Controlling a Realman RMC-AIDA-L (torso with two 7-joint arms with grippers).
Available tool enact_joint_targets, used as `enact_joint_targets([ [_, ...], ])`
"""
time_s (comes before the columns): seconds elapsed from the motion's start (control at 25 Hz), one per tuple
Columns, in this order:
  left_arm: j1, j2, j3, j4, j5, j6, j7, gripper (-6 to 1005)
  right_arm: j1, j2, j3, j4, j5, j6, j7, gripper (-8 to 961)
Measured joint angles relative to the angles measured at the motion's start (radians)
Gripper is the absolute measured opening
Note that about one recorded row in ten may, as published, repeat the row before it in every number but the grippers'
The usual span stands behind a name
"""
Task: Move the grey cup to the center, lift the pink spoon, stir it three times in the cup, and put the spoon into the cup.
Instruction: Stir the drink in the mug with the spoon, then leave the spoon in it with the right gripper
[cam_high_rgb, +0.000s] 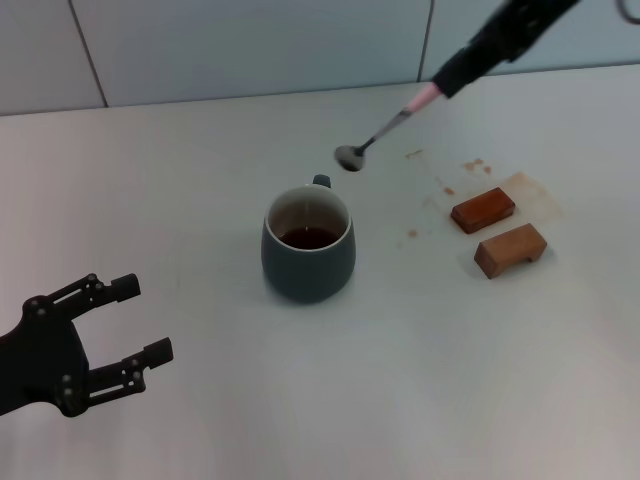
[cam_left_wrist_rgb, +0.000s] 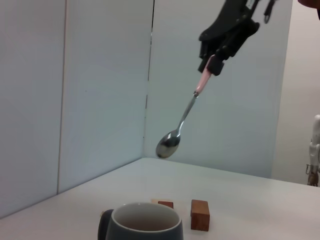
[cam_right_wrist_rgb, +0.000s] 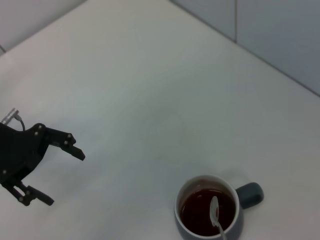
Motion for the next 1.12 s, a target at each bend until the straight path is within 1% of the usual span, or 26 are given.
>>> enact_joint_targets([
  [0.16, -0.001, 0.000, 0.001, -0.001, 0.000, -0.004, 0.000, 827, 0.045, 0.011, -0.044, 0.110, -0.016, 0.065, -0.025, 107],
  [0.2, -0.001, 0.000, 0.001, -0.002, 0.000, -0.005, 0.001, 827, 0.063, 0.013, -0.076, 0.172, -0.018, 0.097, -0.034, 107],
  [0.24, -0.001, 0.000, 0.001, -0.003, 0.000, -0.005, 0.002, 827, 0.063, 0.013, -0.076, 0.172, -0.018, 0.097, -0.034, 107],
  [0.28, -0.001, 0.000, 0.001, -0.003, 0.000, -0.006, 0.003, 827, 0.071, 0.014, -0.091, 0.200, -0.019, 0.112, -0.039, 107],
  [0.32, -0.001, -0.002, 0.001, -0.003, 0.000, -0.007, 0.005, 827, 0.090, 0.021, -0.118, 0.256, -0.026, 0.144, -0.051, 107],
  [0.36, -0.001, -0.002, 0.001, -0.003, 0.000, -0.007, 0.005, 827, 0.090, 0.021, -0.118, 0.256, -0.026, 0.144, -0.051, 106],
  [0.4, -0.001, -0.003, 0.001, -0.003, 0.000, -0.008, 0.008, 827, 0.111, 0.032, -0.135, 0.302, -0.049, 0.174, -0.063, 106],
  [0.44, -0.001, -0.003, 0.001, -0.003, 0.000, -0.008, 0.008, 827, 0.111, 0.032, -0.135, 0.302, -0.049, 0.174, -0.063, 106],
  [0.6, -0.001, -0.008, 0.001, 0.002, 0.000, -0.008, 0.009, 827, 0.159, 0.059, -0.149, 0.397, -0.127, 0.239, -0.095, 106],
  [0.68, -0.001, -0.008, 0.001, 0.004, 0.000, -0.007, 0.009, 827, 0.177, 0.069, -0.154, 0.436, -0.158, 0.271, -0.104, 106],
  [0.72, 0.000, -0.008, 0.002, 0.005, 0.000, -0.007, 0.008, 827, 0.192, 0.080, -0.156, 0.471, -0.172, 0.297, -0.118, 106],
  [0.76, 0.000, -0.008, 0.002, 0.005, 0.000, -0.007, 0.008, 827, 0.192, 0.080, -0.156, 0.471, -0.172, 0.297, -0.118, 106],
  [0.8, 0.001, -0.008, 0.003, 0.006, 0.000, -0.008, 0.008, 827, 0.205, 0.094, -0.161, 0.500, -0.176, 0.317, -0.136, 106],
  [0.84, 0.001, -0.008, 0.003, 0.006, 0.000, -0.008, 0.008, 827, 0.205, 0.094, -0.161, 0.500, -0.176, 0.317, -0.136, 106],
  [1.0, 0.004, -0.008, 0.004, 0.006, 0.000, -0.008, 0.009, 827, 0.223, 0.122, -0.190, 0.527, -0.213, 0.369, -0.147, 106],
  [1.12, 0.004, -0.007, 0.004, 0.006, 0.000, -0.008, 0.011, 827, 0.247, 0.132, -0.192, 0.576, -0.275, 0.420, -0.147, 106],
])
